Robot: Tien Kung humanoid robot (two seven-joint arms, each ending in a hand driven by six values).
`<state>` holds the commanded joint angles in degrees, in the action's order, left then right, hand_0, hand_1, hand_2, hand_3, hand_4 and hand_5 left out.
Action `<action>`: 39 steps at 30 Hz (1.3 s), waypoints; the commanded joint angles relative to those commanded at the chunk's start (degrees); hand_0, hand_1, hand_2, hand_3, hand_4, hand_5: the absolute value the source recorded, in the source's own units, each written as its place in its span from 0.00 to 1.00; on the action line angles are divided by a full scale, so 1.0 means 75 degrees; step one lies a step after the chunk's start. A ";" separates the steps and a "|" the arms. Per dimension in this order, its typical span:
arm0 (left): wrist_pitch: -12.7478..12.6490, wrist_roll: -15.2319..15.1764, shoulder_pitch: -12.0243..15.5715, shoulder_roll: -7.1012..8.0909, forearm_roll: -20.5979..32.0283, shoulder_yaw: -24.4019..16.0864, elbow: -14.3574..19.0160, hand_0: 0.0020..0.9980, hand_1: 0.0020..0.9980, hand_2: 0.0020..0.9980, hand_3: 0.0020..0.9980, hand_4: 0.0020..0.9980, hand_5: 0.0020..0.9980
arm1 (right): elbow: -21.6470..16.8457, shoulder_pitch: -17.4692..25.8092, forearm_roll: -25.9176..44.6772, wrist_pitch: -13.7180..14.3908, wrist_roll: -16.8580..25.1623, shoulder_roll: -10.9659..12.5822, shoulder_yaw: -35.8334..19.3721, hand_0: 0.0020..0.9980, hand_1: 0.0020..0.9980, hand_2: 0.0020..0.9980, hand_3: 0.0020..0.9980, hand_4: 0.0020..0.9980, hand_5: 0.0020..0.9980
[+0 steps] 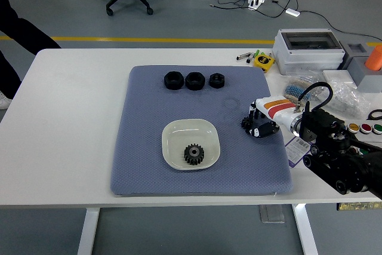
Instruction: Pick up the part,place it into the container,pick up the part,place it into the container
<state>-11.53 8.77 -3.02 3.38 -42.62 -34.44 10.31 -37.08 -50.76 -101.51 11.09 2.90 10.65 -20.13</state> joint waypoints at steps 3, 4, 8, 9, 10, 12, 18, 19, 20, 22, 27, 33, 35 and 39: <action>-0.0007 0.0002 -0.0003 -0.0006 -0.0017 -0.0027 0.0000 0.73 0.71 0.72 0.59 0.65 0.63 | 0.0006 0.0015 0.0093 -0.0001 0.0006 0.0003 0.0016 0.26 0.44 0.49 0.50 0.72 0.47; -0.0011 0.0003 -0.0003 -0.0009 -0.0020 -0.0035 0.0000 0.73 0.71 0.72 0.59 0.65 0.63 | -0.0003 0.0020 0.0117 -0.0017 0.0001 0.0004 0.0017 0.26 0.44 0.49 0.50 0.72 0.47; -0.0011 0.0014 -0.0005 -0.0014 -0.0068 -0.0060 0.0000 0.73 0.71 0.72 0.59 0.65 0.63 | -0.0048 0.0047 0.0274 -0.0120 -0.0035 0.0010 0.0008 0.23 0.40 0.47 0.50 0.74 0.45; -0.0014 0.0014 0.0001 -0.0014 -0.0068 -0.0064 0.0000 0.73 0.71 0.72 0.59 0.65 0.63 | -0.0044 0.0060 0.0361 -0.0139 -0.0042 0.0011 0.0018 0.23 0.40 0.47 0.50 0.74 0.45; -0.0015 0.0015 0.0004 -0.0015 -0.0070 -0.0069 0.0000 0.73 0.71 0.72 0.59 0.65 0.63 | -0.0040 0.0066 0.0405 -0.0148 -0.0045 0.0011 0.0024 0.23 0.40 0.47 0.50 0.74 0.45; -0.0013 0.0026 0.0011 -0.0017 -0.0114 -0.0104 0.0000 0.73 0.71 0.72 0.59 0.65 0.63 | -0.0023 0.0091 0.0532 -0.0170 -0.0049 0.0010 0.0046 0.23 0.40 0.47 0.50 0.74 0.45; -0.0003 0.0049 0.0029 -0.0017 -0.0220 -0.0169 0.0000 0.73 0.71 0.72 0.59 0.65 0.63 | -0.0035 0.0160 0.0840 -0.0209 -0.0058 0.0014 0.0087 0.17 0.34 0.44 0.50 0.74 0.45; 0.0000 0.0051 0.0033 -0.0015 -0.0228 -0.0169 0.0000 0.73 0.71 0.72 0.59 0.65 0.63 | -0.0037 0.0168 0.0899 -0.0212 -0.0059 0.0013 0.0094 0.17 0.34 0.44 0.50 0.74 0.45; 0.0002 0.0053 0.0037 -0.0014 -0.0239 -0.0175 0.0000 0.73 0.71 0.71 0.59 0.65 0.63 | -0.0038 0.0174 0.0944 -0.0211 -0.0058 0.0013 0.0098 0.14 0.32 0.42 0.49 0.72 0.45; 0.0005 0.0063 0.0044 -0.0015 -0.0288 -0.0207 0.0000 0.73 0.71 0.71 0.59 0.65 0.63 | -0.0038 0.0188 0.1017 -0.0196 -0.0059 0.0015 0.0100 0.14 0.32 0.42 0.49 0.72 0.45; 0.0010 0.0081 0.0063 -0.0015 -0.0367 -0.0259 0.0000 0.73 0.71 0.71 0.59 0.65 0.63 | -0.0042 0.0231 0.1206 -0.0155 -0.0054 0.0038 0.0072 0.12 0.29 0.40 0.50 0.70 0.46; 0.0018 0.0088 0.0089 -0.0009 -0.0413 -0.0289 0.0000 0.73 0.71 0.71 0.59 0.65 0.63 | -0.0117 0.0263 0.1337 -0.0085 -0.0047 0.0102 -0.0064 0.10 0.28 0.39 0.49 0.69 0.48; 0.0027 0.0087 0.0088 -0.0004 -0.0410 -0.0273 0.0000 0.73 0.71 0.71 0.59 0.65 0.63 | -0.0135 0.0255 0.1399 -0.0047 -0.0045 0.0136 -0.0128 0.10 0.28 0.39 0.49 0.69 0.48; 0.0039 0.0078 0.0084 0.0003 -0.0393 -0.0247 0.0000 0.73 0.71 0.71 0.59 0.65 0.63 | -0.0154 0.0249 0.1445 -0.0022 -0.0045 0.0184 -0.0188 0.10 0.27 0.39 0.49 0.69 0.48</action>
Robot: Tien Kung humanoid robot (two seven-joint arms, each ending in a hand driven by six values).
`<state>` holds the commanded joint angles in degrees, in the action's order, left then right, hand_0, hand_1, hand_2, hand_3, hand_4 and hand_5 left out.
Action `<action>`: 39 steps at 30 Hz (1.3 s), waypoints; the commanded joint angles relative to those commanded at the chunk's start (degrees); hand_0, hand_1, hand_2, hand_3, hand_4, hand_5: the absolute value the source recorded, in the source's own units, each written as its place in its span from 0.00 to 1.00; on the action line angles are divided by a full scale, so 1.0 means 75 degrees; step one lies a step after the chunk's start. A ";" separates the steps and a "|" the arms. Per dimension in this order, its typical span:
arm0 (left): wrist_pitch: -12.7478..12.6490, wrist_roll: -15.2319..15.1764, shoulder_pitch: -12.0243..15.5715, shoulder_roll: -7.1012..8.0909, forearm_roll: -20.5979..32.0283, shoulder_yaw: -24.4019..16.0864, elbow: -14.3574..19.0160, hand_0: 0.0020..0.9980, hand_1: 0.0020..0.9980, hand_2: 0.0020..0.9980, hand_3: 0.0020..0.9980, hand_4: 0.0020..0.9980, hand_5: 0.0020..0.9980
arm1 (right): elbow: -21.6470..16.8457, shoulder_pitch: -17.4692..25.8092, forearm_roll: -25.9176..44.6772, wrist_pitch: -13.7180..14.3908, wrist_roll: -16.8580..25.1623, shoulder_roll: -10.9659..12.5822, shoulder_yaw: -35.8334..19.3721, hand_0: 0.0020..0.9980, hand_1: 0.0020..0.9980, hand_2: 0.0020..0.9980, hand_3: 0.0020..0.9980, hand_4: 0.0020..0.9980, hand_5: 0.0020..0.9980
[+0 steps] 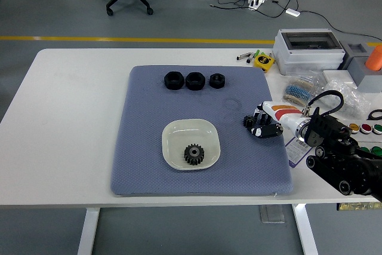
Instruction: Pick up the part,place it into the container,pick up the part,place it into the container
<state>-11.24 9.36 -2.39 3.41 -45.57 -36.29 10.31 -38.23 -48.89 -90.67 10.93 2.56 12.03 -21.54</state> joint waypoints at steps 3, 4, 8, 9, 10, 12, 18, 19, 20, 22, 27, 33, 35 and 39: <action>0.0001 -0.0011 -0.0008 0.0002 0.0043 0.0028 0.0000 0.73 0.71 0.71 0.59 0.65 0.63 | -0.0002 -0.0002 0.0029 -0.0010 -0.0002 0.0018 0.0014 0.10 0.27 0.39 0.49 0.69 0.48; 0.0002 -0.0012 -0.0011 0.0002 0.0052 0.0036 0.0000 0.73 0.71 0.71 0.59 0.65 0.63 | 0.0001 -0.0001 0.0032 -0.0015 -0.0003 0.0021 0.0019 0.10 0.27 0.39 0.49 0.69 0.48; 0.0000 -0.0018 -0.0028 -0.0003 0.0082 0.0055 0.0000 0.73 0.70 0.71 0.59 0.64 0.63 | -0.0005 0.0021 0.0032 -0.0028 -0.0005 0.0043 0.0012 0.10 0.26 0.39 0.49 0.69 0.49; -0.0001 -0.0020 -0.0029 -0.0003 0.0091 0.0058 0.0000 0.73 0.70 0.71 0.59 0.64 0.63 | -0.0010 0.0023 0.0025 -0.0029 -0.0006 0.0049 0.0003 0.10 0.26 0.39 0.49 0.69 0.49; -0.0002 -0.0022 -0.0031 -0.0004 0.0102 0.0060 0.0000 0.73 0.70 0.71 0.59 0.64 0.63 | -0.0022 0.0026 0.0013 -0.0030 -0.0007 0.0064 -0.0019 0.10 0.26 0.39 0.49 0.69 0.49; -0.0001 -0.0022 -0.0035 -0.0003 0.0105 0.0067 0.0000 0.73 0.70 0.71 0.59 0.64 0.63 | -0.0060 0.0025 -0.0032 -0.0034 -0.0016 0.0095 -0.0070 0.09 0.26 0.38 0.49 0.69 0.48; 0.0011 -0.0023 -0.0024 0.0005 0.0093 0.0057 0.0000 0.73 0.70 0.71 0.59 0.64 0.63 | -0.0193 0.0010 -0.0157 -0.0138 -0.0055 0.0153 -0.0252 0.11 0.29 0.41 0.51 0.70 0.45; 0.0014 -0.0022 -0.0022 0.0006 0.0093 0.0061 0.0000 0.73 0.70 0.71 0.59 0.64 0.63 | -0.0196 0.0008 -0.0159 -0.0161 -0.0062 0.0152 -0.0262 0.11 0.29 0.41 0.51 0.70 0.45; 0.0017 -0.0022 -0.0018 0.0008 0.0096 0.0065 0.0000 0.73 0.70 0.71 0.59 0.64 0.63 | -0.0192 0.0006 -0.0171 -0.0225 -0.0077 0.0152 -0.0268 0.11 0.29 0.41 0.51 0.70 0.45; 0.0018 -0.0023 -0.0015 0.0008 0.0104 0.0076 0.0000 0.73 0.70 0.71 0.59 0.64 0.63 | -0.0181 0.0005 -0.0214 -0.0320 -0.0093 0.0156 -0.0268 0.11 0.29 0.41 0.51 0.70 0.45; 0.0013 -0.0027 -0.0019 0.0004 0.0127 0.0086 0.0000 0.73 0.70 0.71 0.59 0.64 0.63 | -0.0158 0.0025 -0.0374 -0.0395 -0.0027 0.0177 -0.0283 0.14 0.35 0.46 0.53 0.77 0.42; 0.0010 -0.0024 -0.0021 0.0001 0.0113 0.0079 0.0000 0.73 0.70 0.71 0.59 0.64 0.63 | -0.0184 0.0013 -0.0673 -0.0338 0.0011 0.0186 -0.0336 0.17 0.36 0.51 0.64 0.93 0.43; 0.0011 -0.0023 -0.0018 0.0000 0.0113 0.0080 0.0000 0.73 0.70 0.71 0.59 0.64 0.63 | -0.0186 0.0013 -0.0727 -0.0323 0.0006 0.0189 -0.0351 0.17 0.35 0.51 0.68 0.97 0.44; 0.0020 -0.0022 -0.0013 0.0005 0.0103 0.0084 0.0000 0.73 0.70 0.71 0.59 0.64 0.63 | -0.0200 0.0018 -0.0783 -0.0270 -0.0017 0.0205 -0.0381 0.17 0.35 0.51 0.68 0.97 0.44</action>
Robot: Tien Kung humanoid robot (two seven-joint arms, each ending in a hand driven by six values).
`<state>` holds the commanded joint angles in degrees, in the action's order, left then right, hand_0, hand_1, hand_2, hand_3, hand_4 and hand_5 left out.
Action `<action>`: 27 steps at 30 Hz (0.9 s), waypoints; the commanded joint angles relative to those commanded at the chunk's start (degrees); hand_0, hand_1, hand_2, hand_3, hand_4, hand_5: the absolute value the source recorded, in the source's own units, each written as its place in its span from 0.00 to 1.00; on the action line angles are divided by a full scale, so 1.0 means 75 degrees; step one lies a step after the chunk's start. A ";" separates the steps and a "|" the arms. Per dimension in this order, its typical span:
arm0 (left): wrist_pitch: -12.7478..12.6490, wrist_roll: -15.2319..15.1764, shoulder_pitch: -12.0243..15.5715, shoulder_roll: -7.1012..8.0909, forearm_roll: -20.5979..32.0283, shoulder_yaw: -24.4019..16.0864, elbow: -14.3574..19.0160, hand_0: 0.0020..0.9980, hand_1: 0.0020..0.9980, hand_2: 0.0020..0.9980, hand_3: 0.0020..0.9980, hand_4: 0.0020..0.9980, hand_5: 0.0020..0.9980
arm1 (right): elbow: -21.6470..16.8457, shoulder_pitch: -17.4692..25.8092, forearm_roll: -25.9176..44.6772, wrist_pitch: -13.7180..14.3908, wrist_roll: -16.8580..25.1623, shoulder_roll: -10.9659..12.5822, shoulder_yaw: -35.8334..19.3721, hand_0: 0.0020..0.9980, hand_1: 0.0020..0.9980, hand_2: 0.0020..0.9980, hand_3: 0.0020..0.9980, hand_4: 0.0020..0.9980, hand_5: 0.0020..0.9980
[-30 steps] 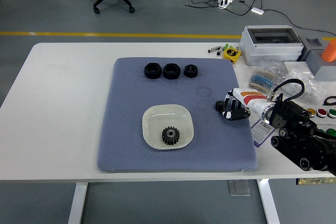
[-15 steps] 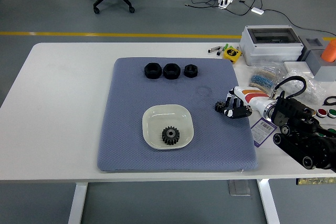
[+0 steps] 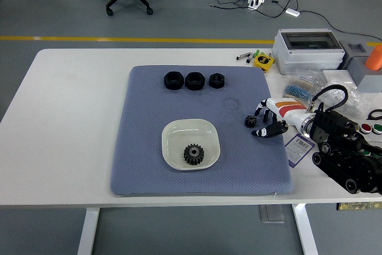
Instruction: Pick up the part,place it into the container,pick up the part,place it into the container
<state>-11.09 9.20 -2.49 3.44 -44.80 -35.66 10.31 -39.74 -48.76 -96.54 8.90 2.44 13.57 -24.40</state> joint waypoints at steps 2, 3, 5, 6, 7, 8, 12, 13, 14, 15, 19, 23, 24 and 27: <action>0.0003 0.0000 0.0003 0.0002 -0.0008 -0.0005 0.0000 0.73 0.70 0.70 0.59 0.64 0.63 | -0.0006 -0.0004 0.0025 0.0061 -0.0012 -0.0002 -0.0025 0.16 0.34 0.51 0.68 0.97 0.44; 0.0005 0.0000 0.0003 0.0003 -0.0010 -0.0004 0.0000 0.73 0.70 0.70 0.59 0.64 0.63 | -0.0011 -0.0006 0.0035 0.0083 -0.0015 -0.0006 -0.0030 0.16 0.34 0.51 0.68 0.97 0.44; 0.0008 0.0000 0.0004 0.0003 -0.0021 -0.0010 0.0000 0.73 0.70 0.70 0.59 0.64 0.63 | -0.0019 -0.0012 0.0077 0.0124 -0.0008 -0.0025 -0.0032 0.16 0.34 0.51 0.68 0.97 0.44; 0.0008 0.0001 0.0004 0.0001 -0.0028 -0.0015 0.0000 0.73 0.70 0.70 0.59 0.64 0.63 | -0.0021 -0.0016 0.0109 0.0143 0.0001 -0.0039 -0.0029 0.16 0.34 0.51 0.68 0.97 0.44; 0.0009 0.0002 0.0001 0.0000 -0.0029 -0.0013 0.0000 0.73 0.70 0.70 0.59 0.64 0.63 | -0.0012 -0.0023 0.0159 0.0171 0.0005 -0.0067 -0.0019 0.16 0.34 0.51 0.68 0.97 0.44; 0.0011 0.0002 -0.0001 0.0000 -0.0031 -0.0012 0.0000 0.73 0.70 0.70 0.59 0.64 0.63 | -0.0001 -0.0032 0.0201 0.0196 0.0008 -0.0096 -0.0008 0.15 0.33 0.50 0.66 0.96 0.44; 0.0021 0.0006 -0.0015 -0.0001 -0.0086 -0.0013 0.0000 0.73 0.70 0.70 0.59 0.64 0.63 | 0.0059 -0.0070 0.0286 0.0288 0.0004 -0.0210 0.0067 0.15 0.33 0.50 0.66 0.96 0.44; 0.0020 0.0004 -0.0018 -0.0003 -0.0076 -0.0003 0.0000 0.73 0.70 0.70 0.59 0.64 0.63 | 0.0098 -0.0084 0.0337 0.0314 0.0001 -0.0246 0.0111 0.15 0.33 0.50 0.66 0.96 0.44; 0.0018 0.0002 -0.0020 -0.0004 -0.0064 0.0003 0.0000 0.73 0.70 0.70 0.59 0.64 0.63 | 0.0132 -0.0095 0.0380 0.0324 -0.0002 -0.0272 0.0149 0.15 0.32 0.48 0.60 0.92 0.43; 0.0015 0.0000 -0.0022 -0.0006 -0.0047 0.0019 0.0000 0.73 0.70 0.70 0.59 0.64 0.63 | 0.0189 -0.0109 0.0433 0.0353 -0.0013 -0.0312 0.0196 0.15 0.32 0.48 0.60 0.92 0.43; 0.0013 0.0015 -0.0033 -0.0012 -0.0082 0.0012 0.0003 0.73 0.70 0.70 0.59 0.64 0.63 | 0.0397 -0.0163 0.0671 0.0454 -0.0035 -0.0435 0.0368 0.15 0.32 0.48 0.60 0.92 0.43; 0.0019 0.0034 -0.0030 -0.0006 -0.0147 -0.0020 0.0007 0.73 0.70 0.71 0.59 0.64 0.63 | 0.0543 -0.0188 0.0870 0.0542 -0.0064 -0.0504 0.0483 0.15 0.32 0.45 0.54 0.87 0.44; 0.0022 0.0042 -0.0028 -0.0005 -0.0183 -0.0041 0.0008 0.73 0.70 0.71 0.59 0.64 0.63 | 0.0576 -0.0185 0.0926 0.0566 -0.0069 -0.0517 0.0510 0.15 0.32 0.45 0.54 0.87 0.44; 0.0027 0.0055 -0.0024 -0.0003 -0.0242 -0.0073 0.0010 0.73 0.70 0.70 0.59 0.64 0.63 | 0.0614 -0.0176 0.1024 0.0603 -0.0060 -0.0547 0.0556 0.14 0.31 0.44 0.51 0.81 0.48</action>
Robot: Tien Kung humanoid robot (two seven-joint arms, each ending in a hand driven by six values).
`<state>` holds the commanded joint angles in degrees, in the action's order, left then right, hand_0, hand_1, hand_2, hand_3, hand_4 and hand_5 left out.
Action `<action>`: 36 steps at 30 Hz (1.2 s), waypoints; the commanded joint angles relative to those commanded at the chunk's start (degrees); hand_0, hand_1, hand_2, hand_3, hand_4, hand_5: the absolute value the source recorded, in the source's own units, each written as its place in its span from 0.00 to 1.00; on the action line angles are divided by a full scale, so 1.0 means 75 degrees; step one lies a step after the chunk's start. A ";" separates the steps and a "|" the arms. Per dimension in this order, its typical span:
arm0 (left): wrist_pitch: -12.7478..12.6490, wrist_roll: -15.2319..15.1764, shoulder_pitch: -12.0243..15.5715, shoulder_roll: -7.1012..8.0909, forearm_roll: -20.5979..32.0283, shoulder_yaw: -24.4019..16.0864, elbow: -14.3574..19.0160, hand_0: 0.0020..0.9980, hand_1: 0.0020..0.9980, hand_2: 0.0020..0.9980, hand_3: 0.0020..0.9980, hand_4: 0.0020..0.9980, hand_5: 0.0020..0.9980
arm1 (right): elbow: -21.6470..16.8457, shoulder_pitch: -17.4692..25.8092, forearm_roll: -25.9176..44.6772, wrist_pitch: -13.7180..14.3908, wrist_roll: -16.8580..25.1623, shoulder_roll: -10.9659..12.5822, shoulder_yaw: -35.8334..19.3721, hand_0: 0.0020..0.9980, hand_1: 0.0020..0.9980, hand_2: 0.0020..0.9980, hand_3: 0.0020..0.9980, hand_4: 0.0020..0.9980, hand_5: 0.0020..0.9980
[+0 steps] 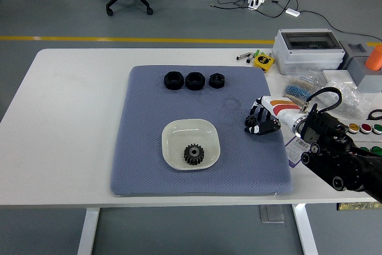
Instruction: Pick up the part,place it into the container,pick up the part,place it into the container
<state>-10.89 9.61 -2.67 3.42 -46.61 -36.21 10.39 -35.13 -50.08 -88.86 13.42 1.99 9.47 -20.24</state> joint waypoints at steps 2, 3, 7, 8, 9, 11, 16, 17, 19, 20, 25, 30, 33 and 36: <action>0.0009 0.0013 0.0003 0.0001 -0.0073 -0.0040 0.0001 0.73 0.70 0.70 0.59 0.64 0.63 | 0.0009 0.0015 0.0058 0.0049 0.0005 -0.0029 0.0030 0.14 0.31 0.44 0.51 0.81 0.48; 0.0013 0.0018 0.0002 0.0000 -0.0123 -0.0065 0.0001 0.73 0.70 0.70 0.59 0.64 0.63 | 0.0014 0.0022 0.0091 0.0082 0.0005 -0.0044 0.0045 0.14 0.31 0.44 0.51 0.81 0.48; 0.0023 0.0026 -0.0003 0.0004 -0.0214 -0.0093 0.0001 0.73 0.70 0.70 0.59 0.64 0.63 | 0.0051 0.0039 0.0171 0.0156 0.0004 -0.0079 0.0096 0.13 0.31 0.44 0.50 0.76 0.54; 0.0023 0.0029 -0.0003 0.0004 -0.0230 -0.0106 0.0001 0.73 0.70 0.70 0.59 0.64 0.63 | 0.0060 0.0048 0.0183 0.0173 0.0002 -0.0082 0.0109 0.13 0.31 0.44 0.50 0.76 0.54; 0.0022 0.0030 -0.0002 0.0003 -0.0240 -0.0116 0.0001 0.73 0.70 0.70 0.59 0.64 0.63 | 0.0066 0.0055 0.0194 0.0188 0.0002 -0.0084 0.0120 0.13 0.31 0.44 0.50 0.76 0.54; 0.0021 0.0032 -0.0002 0.0003 -0.0246 -0.0121 0.0001 0.73 0.70 0.70 0.59 0.64 0.63 | 0.0079 0.0065 0.0216 0.0216 0.0007 -0.0083 0.0142 0.13 0.31 0.44 0.50 0.76 0.54; 0.0022 0.0037 0.0001 0.0003 -0.0272 -0.0132 0.0003 0.73 0.70 0.70 0.59 0.64 0.63 | 0.0096 0.0087 0.0262 0.0246 0.0011 -0.0084 0.0176 0.11 0.31 0.42 0.49 0.72 0.56; 0.0023 0.0038 0.0001 0.0003 -0.0277 -0.0131 0.0004 0.73 0.70 0.70 0.59 0.64 0.63 | 0.0095 0.0088 0.0265 0.0247 0.0011 -0.0084 0.0176 0.11 0.31 0.42 0.49 0.72 0.56; 0.0028 0.0039 -0.0006 0.0006 -0.0274 -0.0118 0.0007 0.73 0.70 0.70 0.59 0.64 0.63 | 0.0092 0.0088 0.0291 0.0220 0.0036 -0.0073 0.0180 0.07 0.26 0.37 0.45 0.69 0.57; 0.0031 0.0038 -0.0009 0.0006 -0.0273 -0.0115 0.0007 0.73 0.70 0.70 0.59 0.64 0.63 | 0.0093 0.0090 0.0298 0.0200 0.0047 -0.0066 0.0181 0.07 0.26 0.37 0.45 0.69 0.57; 0.0029 0.0023 -0.0020 0.0004 -0.0216 -0.0080 0.0006 0.73 0.70 0.70 0.59 0.64 0.63 | 0.0118 0.0097 0.0326 0.0133 0.0068 -0.0027 0.0208 0.02 0.19 0.32 0.42 0.68 0.58; 0.0026 0.0010 -0.0038 0.0003 -0.0159 -0.0038 0.0006 0.73 0.70 0.70 0.59 0.64 0.63 | 0.0105 0.0101 0.0273 0.0142 0.0117 0.0004 0.0209 0.00 0.13 0.26 0.38 0.68 0.58; 0.0023 0.0006 -0.0046 -0.0001 -0.0146 -0.0031 0.0004 0.73 0.70 0.70 0.59 0.64 0.63 | 0.0086 0.0103 0.0228 0.0180 0.0140 0.0019 0.0200 0.00 0.13 0.26 0.38 0.68 0.58; 0.0020 -0.0002 -0.0046 -0.0001 -0.0116 -0.0017 0.0003 0.73 0.70 0.70 0.59 0.64 0.63 | 0.0060 0.0105 0.0193 0.0208 0.0158 0.0038 0.0187 0.00 0.11 0.24 0.36 0.68 0.58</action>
<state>-10.74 9.60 -3.01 3.41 -47.48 -36.34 10.41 -34.68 -49.29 -87.41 14.98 3.17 9.76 -18.83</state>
